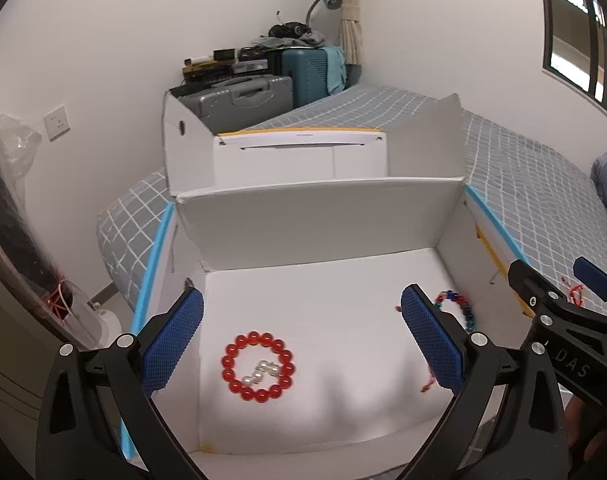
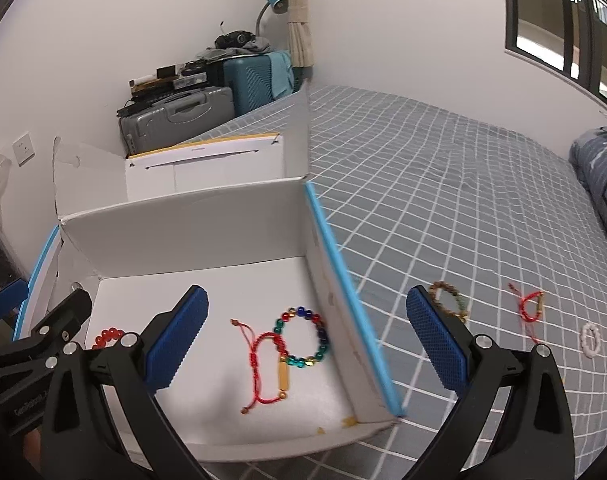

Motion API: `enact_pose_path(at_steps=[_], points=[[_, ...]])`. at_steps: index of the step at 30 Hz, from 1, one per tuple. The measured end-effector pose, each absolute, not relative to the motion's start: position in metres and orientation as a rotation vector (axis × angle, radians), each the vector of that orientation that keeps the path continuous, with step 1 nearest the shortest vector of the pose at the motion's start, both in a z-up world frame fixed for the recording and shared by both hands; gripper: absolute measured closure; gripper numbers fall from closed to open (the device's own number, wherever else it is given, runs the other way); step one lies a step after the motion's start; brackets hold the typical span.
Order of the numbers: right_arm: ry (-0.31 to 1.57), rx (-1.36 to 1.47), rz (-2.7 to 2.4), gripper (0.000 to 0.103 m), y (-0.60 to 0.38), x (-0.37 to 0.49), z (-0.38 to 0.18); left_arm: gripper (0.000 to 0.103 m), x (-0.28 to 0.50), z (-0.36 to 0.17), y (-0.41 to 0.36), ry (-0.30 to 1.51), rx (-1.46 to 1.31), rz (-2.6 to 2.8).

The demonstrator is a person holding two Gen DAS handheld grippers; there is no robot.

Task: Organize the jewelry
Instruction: 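Move both open tools back over the remaining bracelets on the bed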

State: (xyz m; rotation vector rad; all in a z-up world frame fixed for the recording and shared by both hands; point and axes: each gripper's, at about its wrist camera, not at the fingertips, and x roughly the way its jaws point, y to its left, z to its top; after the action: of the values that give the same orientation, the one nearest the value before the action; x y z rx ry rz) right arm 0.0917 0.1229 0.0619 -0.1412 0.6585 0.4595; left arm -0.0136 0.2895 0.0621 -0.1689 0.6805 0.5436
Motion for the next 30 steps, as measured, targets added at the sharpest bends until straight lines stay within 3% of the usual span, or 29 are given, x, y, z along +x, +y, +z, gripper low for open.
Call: enact_pose_path(at_steps=[30], points=[[0.668, -0.036, 0.164, 0.008, -0.084, 0.103, 0.084, 0.006, 0.050, 0.082, 0.125, 0.669, -0.026, 0.263]])
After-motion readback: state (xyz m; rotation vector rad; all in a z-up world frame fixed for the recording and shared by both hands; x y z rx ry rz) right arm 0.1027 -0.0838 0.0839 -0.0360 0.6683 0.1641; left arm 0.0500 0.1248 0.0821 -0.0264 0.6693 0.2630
